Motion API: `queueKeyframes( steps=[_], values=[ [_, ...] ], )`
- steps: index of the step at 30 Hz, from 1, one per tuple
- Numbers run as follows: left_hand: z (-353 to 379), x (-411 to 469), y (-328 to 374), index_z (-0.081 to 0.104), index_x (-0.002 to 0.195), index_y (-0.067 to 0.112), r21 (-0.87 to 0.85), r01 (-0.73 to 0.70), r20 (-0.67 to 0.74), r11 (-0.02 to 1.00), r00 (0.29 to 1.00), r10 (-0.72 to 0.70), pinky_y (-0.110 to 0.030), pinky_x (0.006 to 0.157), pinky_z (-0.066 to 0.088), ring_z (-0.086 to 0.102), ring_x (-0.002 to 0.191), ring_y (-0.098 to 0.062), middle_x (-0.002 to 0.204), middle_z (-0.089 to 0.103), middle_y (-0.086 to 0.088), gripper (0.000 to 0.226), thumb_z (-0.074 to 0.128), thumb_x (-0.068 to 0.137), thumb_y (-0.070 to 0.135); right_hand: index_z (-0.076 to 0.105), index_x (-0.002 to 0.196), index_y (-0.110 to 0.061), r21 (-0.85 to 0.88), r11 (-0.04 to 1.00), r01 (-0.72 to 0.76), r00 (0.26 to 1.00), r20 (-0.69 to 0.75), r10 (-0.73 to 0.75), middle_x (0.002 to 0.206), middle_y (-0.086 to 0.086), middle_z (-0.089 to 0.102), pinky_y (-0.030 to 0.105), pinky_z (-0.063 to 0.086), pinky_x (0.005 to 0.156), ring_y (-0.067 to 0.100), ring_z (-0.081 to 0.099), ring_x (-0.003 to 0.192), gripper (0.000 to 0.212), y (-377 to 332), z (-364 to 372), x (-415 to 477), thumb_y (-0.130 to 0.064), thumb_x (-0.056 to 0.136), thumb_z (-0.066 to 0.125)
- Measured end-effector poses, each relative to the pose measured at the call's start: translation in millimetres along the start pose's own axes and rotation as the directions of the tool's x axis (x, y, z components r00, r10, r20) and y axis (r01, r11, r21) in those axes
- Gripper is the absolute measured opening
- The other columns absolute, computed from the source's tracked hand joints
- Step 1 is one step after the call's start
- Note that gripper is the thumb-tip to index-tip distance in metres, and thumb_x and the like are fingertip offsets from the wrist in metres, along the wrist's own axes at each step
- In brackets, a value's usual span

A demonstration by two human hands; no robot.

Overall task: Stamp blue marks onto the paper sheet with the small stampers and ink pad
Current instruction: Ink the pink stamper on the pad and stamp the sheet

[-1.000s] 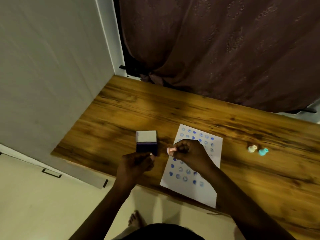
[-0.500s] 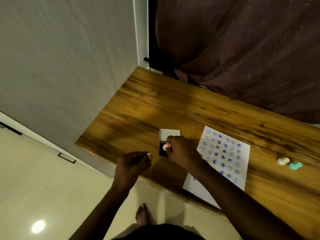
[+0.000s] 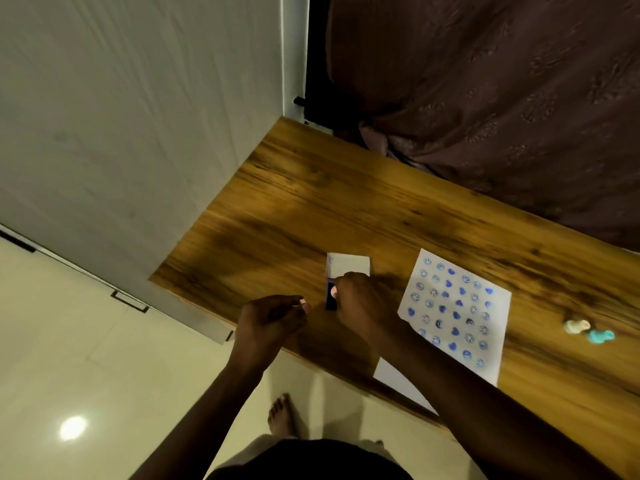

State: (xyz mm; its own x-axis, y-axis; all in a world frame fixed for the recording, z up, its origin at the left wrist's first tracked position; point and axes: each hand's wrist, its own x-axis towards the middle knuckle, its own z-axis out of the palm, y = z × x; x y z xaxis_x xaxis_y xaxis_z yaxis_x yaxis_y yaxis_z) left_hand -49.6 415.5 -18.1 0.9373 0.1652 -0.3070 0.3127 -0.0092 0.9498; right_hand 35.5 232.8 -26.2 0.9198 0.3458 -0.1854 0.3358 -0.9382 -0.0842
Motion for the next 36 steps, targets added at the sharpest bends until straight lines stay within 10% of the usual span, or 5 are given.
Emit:
queueKeyframes(
  steps=[8,18,24,30,36],
  values=[
    [8,0,11,0.08,0.103,0.009,-0.056,0.003,-0.004,0.998,1.0,-0.003,-0.051,0.08,0.063,0.078,0.083,-0.036,0.086,0.082,-0.011,0.019,0.08,0.087,0.019,0.067,0.114,-0.012,-0.013,1.0,0.003,1.0,-0.005,-0.003,0.11,0.013,0.073,0.035,0.057,0.08,0.029,0.071,0.101,0.026,0,4,1,-0.024,0.091,0.072],
    [21,-3,31,0.08,0.103,0.012,-0.05,-0.112,0.051,0.992,0.992,0.115,-0.047,0.078,0.065,0.078,0.085,-0.033,0.091,0.082,-0.009,0.014,0.076,0.09,0.011,0.074,0.106,-0.015,0.31,0.941,-0.133,0.991,0.064,0.119,0.105,0.01,0.075,0.031,0.052,0.07,0.029,0.072,0.096,0.02,15,-20,6,-0.026,0.09,0.072],
    [55,-8,39,0.08,0.11,0.013,-0.062,-0.137,0.147,0.989,0.978,0.145,-0.041,0.078,0.065,0.079,0.089,-0.029,0.099,0.082,-0.009,0.022,0.077,0.09,0.019,0.081,0.097,-0.012,0.873,0.357,-0.332,0.934,0.253,0.251,0.095,0.006,0.079,0.028,0.062,0.072,0.02,0.076,0.088,0.024,54,-45,-27,-0.031,0.083,0.083],
    [112,-11,37,0.075,0.113,0.006,-0.088,-0.102,0.199,0.991,0.973,0.118,-0.026,0.068,0.062,0.079,0.09,-0.025,0.099,0.082,-0.01,0.028,0.079,0.085,0.009,0.075,0.109,-0.002,0.814,-0.454,-0.363,0.864,0.476,0.164,0.095,0.017,0.078,0.027,0.061,0.069,0.019,0.074,0.08,0.028,108,-49,-81,-0.014,0.085,0.079],
    [163,-17,38,0.08,0.09,0.026,-0.121,-0.067,0.309,0.99,0.946,0.101,-0.033,0.069,0.065,0.08,0.089,-0.024,0.095,0.082,-0.005,0.018,0.084,0.073,0.02,0.07,0.113,0.0,0.826,-0.509,-0.243,0.84,0.442,0.316,0.087,0.014,0.076,0.024,0.06,0.063,0.015,0.073,0.071,0.03,165,-41,-137,-0.012,0.087,0.077]
  ],
)
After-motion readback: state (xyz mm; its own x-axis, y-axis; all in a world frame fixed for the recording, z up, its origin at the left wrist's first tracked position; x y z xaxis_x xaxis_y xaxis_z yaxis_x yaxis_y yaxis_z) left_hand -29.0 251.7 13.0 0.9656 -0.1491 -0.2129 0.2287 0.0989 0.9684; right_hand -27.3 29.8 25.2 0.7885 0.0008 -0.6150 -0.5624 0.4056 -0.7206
